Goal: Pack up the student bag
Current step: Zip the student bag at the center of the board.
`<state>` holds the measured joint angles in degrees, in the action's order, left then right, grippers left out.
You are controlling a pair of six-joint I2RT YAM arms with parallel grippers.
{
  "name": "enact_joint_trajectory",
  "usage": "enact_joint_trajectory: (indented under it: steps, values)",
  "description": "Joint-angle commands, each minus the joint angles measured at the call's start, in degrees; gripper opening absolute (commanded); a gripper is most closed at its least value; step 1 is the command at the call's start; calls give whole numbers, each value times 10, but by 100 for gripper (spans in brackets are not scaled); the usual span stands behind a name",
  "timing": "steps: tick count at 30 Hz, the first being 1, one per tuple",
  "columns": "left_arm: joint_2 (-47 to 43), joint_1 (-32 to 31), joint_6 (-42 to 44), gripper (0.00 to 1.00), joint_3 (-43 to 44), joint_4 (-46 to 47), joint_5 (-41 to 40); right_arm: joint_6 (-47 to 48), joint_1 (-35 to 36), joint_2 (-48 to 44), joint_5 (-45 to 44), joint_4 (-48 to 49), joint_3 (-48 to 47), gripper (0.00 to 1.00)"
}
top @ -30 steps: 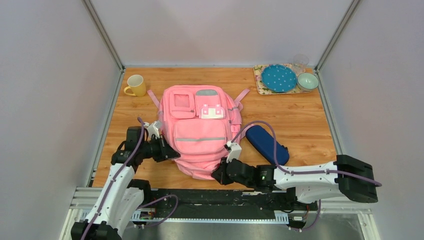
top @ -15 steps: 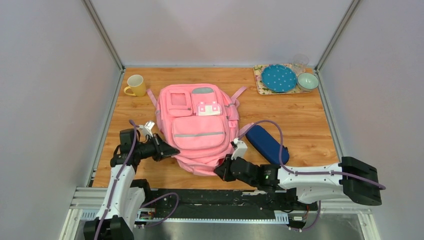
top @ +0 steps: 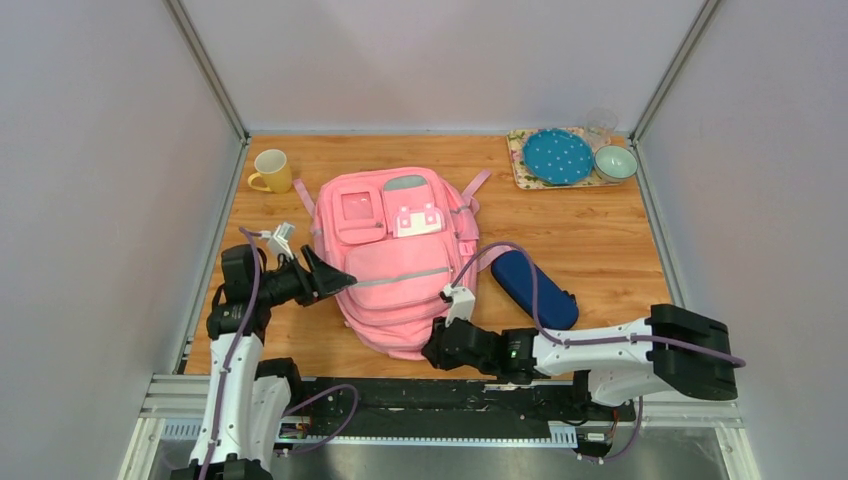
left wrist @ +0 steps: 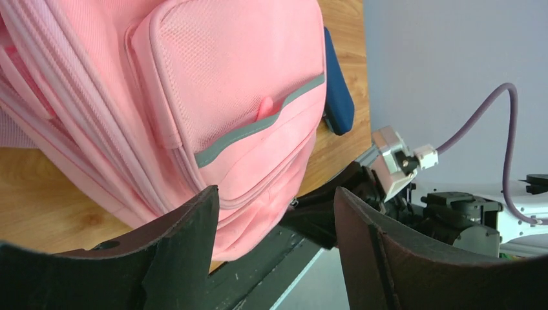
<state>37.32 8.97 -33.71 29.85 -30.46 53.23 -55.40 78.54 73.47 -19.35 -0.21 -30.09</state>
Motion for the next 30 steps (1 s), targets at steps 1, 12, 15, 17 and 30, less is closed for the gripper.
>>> enact_joint_trajectory:
  steps: [1,12,15,17,30]
  values:
    - [-1,6,-13,72,32,40,29,13,30,5,18,-14,-32,39]
    - [7,6,-127,72,43,187,85,-135,-14,-336,-176,-290,40,78]
    - [3,5,-131,72,29,189,85,-136,-89,-387,-140,-298,62,78]
    - [-1,3,-147,72,18,203,92,-125,-142,-409,-97,-285,76,75]
    - [-20,-25,-129,72,-27,171,68,-60,-237,-180,31,-88,12,60]
